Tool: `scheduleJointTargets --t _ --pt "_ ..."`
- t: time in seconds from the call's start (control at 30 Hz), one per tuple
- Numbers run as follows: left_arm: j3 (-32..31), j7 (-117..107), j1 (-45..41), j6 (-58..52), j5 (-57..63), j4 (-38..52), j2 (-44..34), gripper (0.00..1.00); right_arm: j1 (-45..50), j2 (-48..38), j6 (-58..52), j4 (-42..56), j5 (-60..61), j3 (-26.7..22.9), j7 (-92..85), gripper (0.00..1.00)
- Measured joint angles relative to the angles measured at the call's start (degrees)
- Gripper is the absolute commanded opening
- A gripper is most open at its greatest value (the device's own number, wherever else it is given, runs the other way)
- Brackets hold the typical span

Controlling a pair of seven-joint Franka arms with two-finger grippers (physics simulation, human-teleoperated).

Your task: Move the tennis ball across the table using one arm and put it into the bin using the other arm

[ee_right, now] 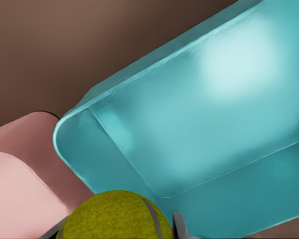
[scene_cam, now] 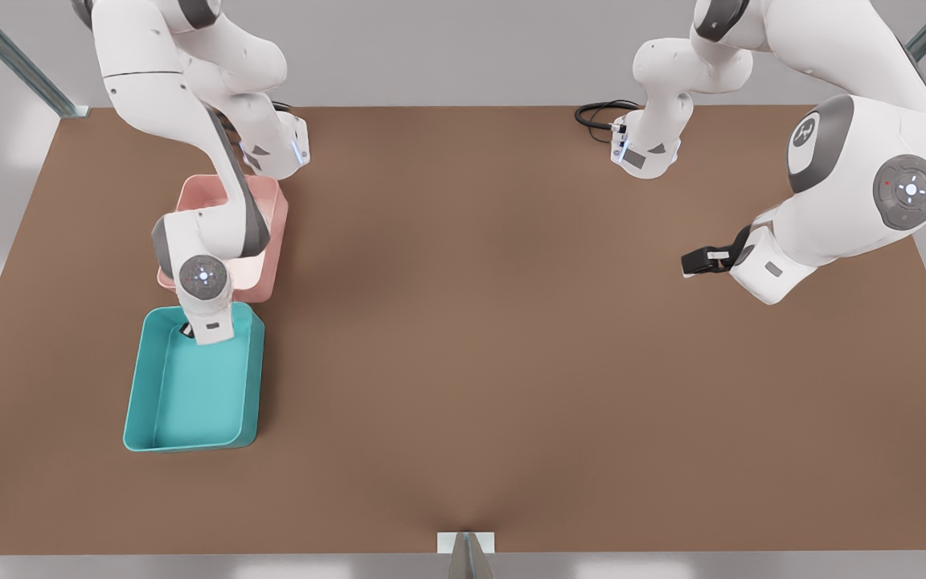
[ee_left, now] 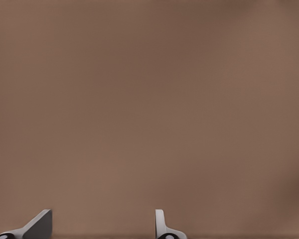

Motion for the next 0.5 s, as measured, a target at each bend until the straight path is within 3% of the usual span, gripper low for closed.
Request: scheduleJointTargets --t 0.07,0.1,0.13,0.37,0.5 --pt "0.00 0.00 0.00 0.00 0.02 -0.03 0.02 1.00 -0.43 4.62 0.41 4.76 2.63 -2.97 -2.23 0.61" --pt "0.00 0.00 0.00 -0.01 0.02 -0.03 0.05 1.00 -0.43 5.82 0.72 5.59 3.53 -3.53 -3.26 0.76" --pt "0.00 0.00 0.00 0.00 0.03 -0.04 0.07 1.00 -0.38 6.58 1.06 5.97 4.12 -3.81 -4.16 1.00" --pt "0.00 -0.01 -0.04 0.05 0.04 -0.04 0.09 1.00 -0.21 5.94 0.66 7.87 8.55 -3.92 -8.68 1.00" --pt "0.00 0.00 0.01 0.08 0.13 0.02 0.09 1.00 0.17 -0.89 -12.65 22.37 13.33 1.40 -0.62 1.00"
